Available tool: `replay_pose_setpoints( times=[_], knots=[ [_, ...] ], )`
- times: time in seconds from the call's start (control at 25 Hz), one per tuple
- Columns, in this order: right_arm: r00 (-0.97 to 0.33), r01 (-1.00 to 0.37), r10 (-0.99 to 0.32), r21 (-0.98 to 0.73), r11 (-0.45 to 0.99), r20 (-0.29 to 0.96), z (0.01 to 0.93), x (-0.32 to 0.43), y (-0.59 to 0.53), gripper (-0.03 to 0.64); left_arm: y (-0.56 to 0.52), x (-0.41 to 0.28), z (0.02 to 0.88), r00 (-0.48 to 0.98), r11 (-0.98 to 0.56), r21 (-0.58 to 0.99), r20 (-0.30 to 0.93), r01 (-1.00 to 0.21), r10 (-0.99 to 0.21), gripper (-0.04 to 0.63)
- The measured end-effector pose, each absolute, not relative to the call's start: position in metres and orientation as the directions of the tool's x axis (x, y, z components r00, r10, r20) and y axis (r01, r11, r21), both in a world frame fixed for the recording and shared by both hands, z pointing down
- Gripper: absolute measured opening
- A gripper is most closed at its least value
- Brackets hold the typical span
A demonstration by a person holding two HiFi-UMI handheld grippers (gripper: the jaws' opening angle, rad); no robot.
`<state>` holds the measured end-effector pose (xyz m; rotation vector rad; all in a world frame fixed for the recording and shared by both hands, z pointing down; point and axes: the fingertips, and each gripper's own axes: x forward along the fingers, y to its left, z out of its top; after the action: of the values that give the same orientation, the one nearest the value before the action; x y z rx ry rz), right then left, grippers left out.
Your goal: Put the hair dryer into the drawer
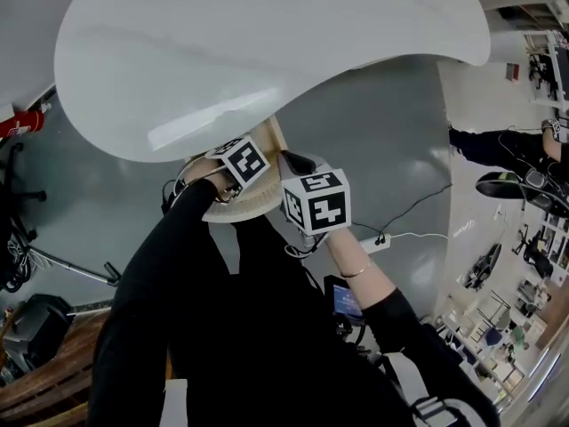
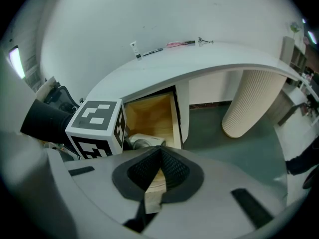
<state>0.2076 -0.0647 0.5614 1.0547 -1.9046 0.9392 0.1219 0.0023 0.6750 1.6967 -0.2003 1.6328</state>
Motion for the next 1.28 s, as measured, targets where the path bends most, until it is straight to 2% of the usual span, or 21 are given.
replay_pose_setpoints(
  times=[0.2,0.44,0.84,1.04,1.28],
  knots=[
    [-0.378,-0.894,-0.332,-0.247,0.375,0.864,0.563,0.214,-0.065,0.002,0.001,0.124,0.683,0.147,-0.715,0.399,0.91,-0.574,0.389,0.115],
    [-0.372,-0.903,-0.343,-0.252,0.347,0.862,0.556,0.217,-0.068,0.002,0.009,0.118,0.68,0.103,-0.687,0.427,0.882,-0.588,0.459,0.115],
    [-0.37,-0.911,-0.35,-0.262,0.318,0.861,0.559,0.219,-0.067,0.002,0.01,0.111,0.687,0.075,-0.717,0.403,0.894,-0.568,0.443,0.118],
    [-0.374,-0.912,-0.353,-0.272,0.306,0.857,0.559,0.224,-0.069,0.002,0.015,0.115,0.685,0.086,-0.7,0.427,0.88,-0.573,0.467,0.169],
    [-0.379,-0.915,-0.367,-0.286,0.283,0.85,0.562,0.237,-0.066,0.002,0.014,0.121,0.682,0.095,-0.683,0.423,0.881,-0.596,0.463,0.19]
  ],
)
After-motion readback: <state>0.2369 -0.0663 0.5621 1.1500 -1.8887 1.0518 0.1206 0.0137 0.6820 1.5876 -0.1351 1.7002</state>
